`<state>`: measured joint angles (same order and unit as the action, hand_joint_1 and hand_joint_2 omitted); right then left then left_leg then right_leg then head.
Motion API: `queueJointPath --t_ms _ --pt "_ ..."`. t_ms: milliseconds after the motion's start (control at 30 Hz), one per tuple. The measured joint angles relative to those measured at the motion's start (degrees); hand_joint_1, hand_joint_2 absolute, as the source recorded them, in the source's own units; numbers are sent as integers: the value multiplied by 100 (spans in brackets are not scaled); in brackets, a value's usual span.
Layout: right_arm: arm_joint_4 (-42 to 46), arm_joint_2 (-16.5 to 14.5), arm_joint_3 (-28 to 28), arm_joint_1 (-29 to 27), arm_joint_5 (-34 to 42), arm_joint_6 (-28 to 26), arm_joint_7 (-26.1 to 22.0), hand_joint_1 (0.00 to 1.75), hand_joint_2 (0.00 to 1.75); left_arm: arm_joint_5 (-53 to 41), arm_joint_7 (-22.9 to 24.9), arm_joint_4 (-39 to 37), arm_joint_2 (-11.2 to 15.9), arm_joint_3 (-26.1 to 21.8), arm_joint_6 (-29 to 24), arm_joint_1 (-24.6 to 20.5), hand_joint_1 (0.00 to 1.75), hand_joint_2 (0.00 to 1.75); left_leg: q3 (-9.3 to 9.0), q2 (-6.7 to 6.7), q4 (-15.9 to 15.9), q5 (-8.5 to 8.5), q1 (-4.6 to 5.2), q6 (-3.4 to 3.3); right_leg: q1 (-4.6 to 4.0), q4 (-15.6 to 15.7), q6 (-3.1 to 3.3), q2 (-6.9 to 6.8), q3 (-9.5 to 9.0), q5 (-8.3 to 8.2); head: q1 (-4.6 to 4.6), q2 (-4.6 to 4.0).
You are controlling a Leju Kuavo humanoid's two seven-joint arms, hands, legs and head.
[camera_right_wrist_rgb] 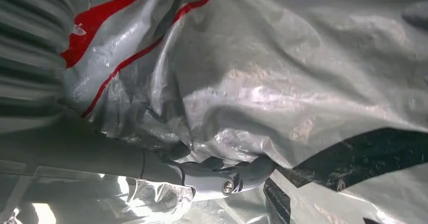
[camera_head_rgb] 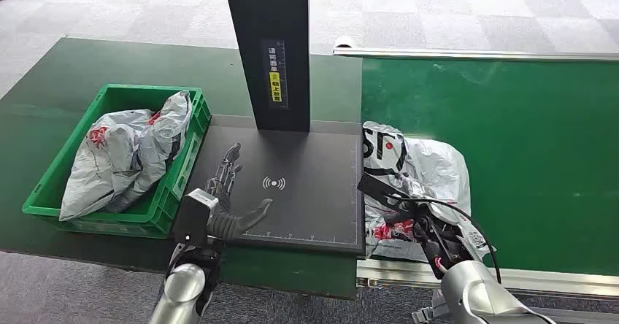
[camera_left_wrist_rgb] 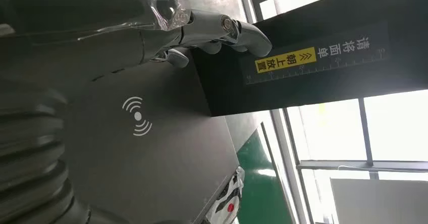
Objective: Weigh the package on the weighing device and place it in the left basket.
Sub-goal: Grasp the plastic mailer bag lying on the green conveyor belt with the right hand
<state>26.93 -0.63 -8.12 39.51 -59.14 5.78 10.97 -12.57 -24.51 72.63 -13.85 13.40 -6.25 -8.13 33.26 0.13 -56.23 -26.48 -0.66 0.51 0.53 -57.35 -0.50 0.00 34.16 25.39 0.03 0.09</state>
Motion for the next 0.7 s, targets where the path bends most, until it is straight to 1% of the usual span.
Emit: queueJointPath --t_ms 133,267,533,600,700 --pt "-15 -19 21 18 -15 30 -50 175 175 -7 13 -2 -14 -3 25 -1 0 175 -1 0 0 0 0 0 0 0 0 0 -1 0 0 0" --pt "-17 -45 67 50 -9 104 -215 175 175 -11 25 -13 -16 -4 47 -7 0 175 -4 0 0 0 0 0 0 0 0 0 -2 0 -1 0" --pt "-17 -78 106 64 106 484 -771 175 175 7 1 -131 -27 -2 52 -90 0 175 -5 2 0 0 0 0 0 0 0 0 -3 0 -1 0" --pt "-16 -85 106 63 110 467 -888 175 175 33 -12 -150 -26 -7 45 -99 0 175 -5 4 0 0 0 0 0 0 0 0 -3 0 0 0" --pt "12 -98 106 34 146 250 -1026 175 175 86 -30 -150 -11 -20 25 -80 0 175 -4 6 1 0 0 0 -1 0 0 1 -3 0 0 0"
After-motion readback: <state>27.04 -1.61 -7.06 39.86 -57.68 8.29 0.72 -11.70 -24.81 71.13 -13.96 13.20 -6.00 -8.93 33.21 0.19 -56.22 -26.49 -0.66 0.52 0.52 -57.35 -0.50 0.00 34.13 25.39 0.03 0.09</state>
